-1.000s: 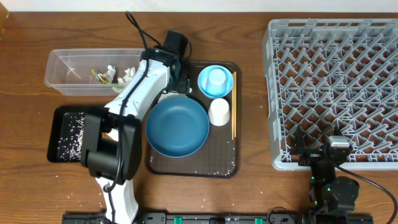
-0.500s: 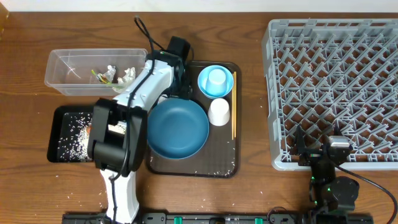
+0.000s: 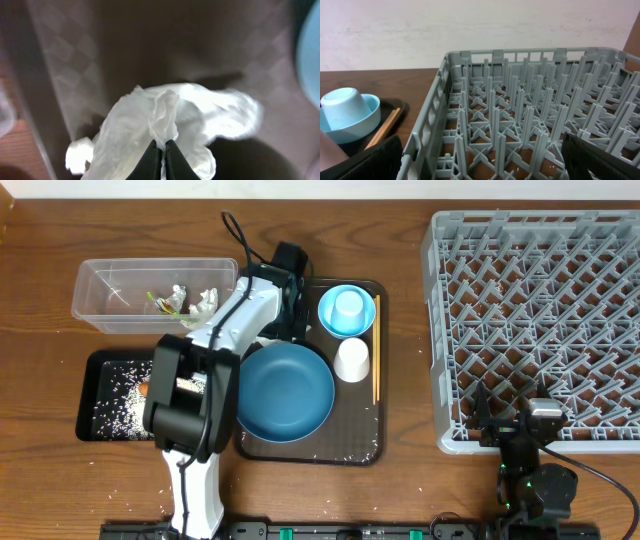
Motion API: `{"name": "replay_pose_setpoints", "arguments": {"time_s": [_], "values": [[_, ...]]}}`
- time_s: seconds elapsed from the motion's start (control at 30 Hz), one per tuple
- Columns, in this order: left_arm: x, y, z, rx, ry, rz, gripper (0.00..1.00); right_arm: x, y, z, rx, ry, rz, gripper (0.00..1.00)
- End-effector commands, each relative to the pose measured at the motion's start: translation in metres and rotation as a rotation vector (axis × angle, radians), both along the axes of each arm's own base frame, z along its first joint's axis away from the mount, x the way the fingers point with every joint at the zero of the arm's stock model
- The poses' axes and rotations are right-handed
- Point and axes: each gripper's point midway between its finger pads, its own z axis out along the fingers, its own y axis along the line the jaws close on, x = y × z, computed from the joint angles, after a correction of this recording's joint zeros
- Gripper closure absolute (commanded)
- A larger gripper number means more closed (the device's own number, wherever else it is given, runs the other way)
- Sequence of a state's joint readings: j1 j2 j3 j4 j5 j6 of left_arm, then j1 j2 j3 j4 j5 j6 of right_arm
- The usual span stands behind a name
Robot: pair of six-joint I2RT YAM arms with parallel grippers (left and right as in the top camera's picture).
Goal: Sort waste into correct bins and load items into the dishwasher rack
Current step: 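Grasp the remaining white tissue on the dark tray with left gripper, then carry the tissue left and drop it into the clear bin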
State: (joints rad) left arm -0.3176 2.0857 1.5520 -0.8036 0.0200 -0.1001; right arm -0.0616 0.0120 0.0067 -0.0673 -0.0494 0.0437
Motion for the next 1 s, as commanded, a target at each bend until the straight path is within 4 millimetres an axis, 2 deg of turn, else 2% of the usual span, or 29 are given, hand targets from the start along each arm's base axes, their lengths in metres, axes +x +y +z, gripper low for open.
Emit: {"name": "replay_pose_setpoints", "arguments": {"time_s": [0.0,0.17,0.23,0.3,0.4,0.47,0.6,0.73,0.77,0.83,0.87,0.97], "values": [[0.012,-0.005,0.054,-0.042,-0.131,0.000,0.94,0.000,-0.001,-0.001,0.004,0.003,-0.003,0.01],[0.019,-0.005,0.121,-0.103,-0.305,0.031,0.94,0.000,-0.001,-0.001,0.004,0.003,-0.003,0.01],[0.024,0.003,0.150,-0.112,-0.391,0.055,0.94,0.000,-0.001,-0.001,0.004,0.003,-0.003,0.01],[0.031,0.023,0.177,-0.081,-0.488,0.128,0.94,0.000,-0.001,-0.001,0.004,0.003,-0.003,0.01],[0.039,0.060,0.196,-0.026,-0.571,0.269,0.94,0.000,-0.001,-0.001,0.004,0.003,-0.003,0.01],[0.043,0.087,0.199,0.003,-0.588,0.353,0.94,0.000,-0.001,-0.001,0.004,0.003,-0.003,0.01],[0.052,0.141,0.191,0.043,-0.593,0.482,0.94,0.000,-0.001,-0.001,0.004,0.003,-0.003,0.01],[0.061,0.194,0.177,0.077,-0.591,0.592,0.83,0.000,-0.001,-0.001,0.004,0.003,-0.003,0.01],[0.062,0.202,0.174,0.083,-0.588,0.609,0.77,0.000,-0.001,-0.001,0.004,0.003,-0.003,0.01],[0.064,0.221,0.166,0.092,-0.582,0.652,0.45,0.000,-0.001,-0.001,0.004,0.003,-0.003,0.01],[0.064,0.229,0.161,0.099,-0.576,0.668,0.33,0.000,-0.001,-0.001,0.004,0.003,-0.003,0.01],[0.058,0.244,0.154,0.114,-0.547,0.698,0.25,0.000,-0.001,-0.001,0.004,0.003,-0.003,0.01]]}}
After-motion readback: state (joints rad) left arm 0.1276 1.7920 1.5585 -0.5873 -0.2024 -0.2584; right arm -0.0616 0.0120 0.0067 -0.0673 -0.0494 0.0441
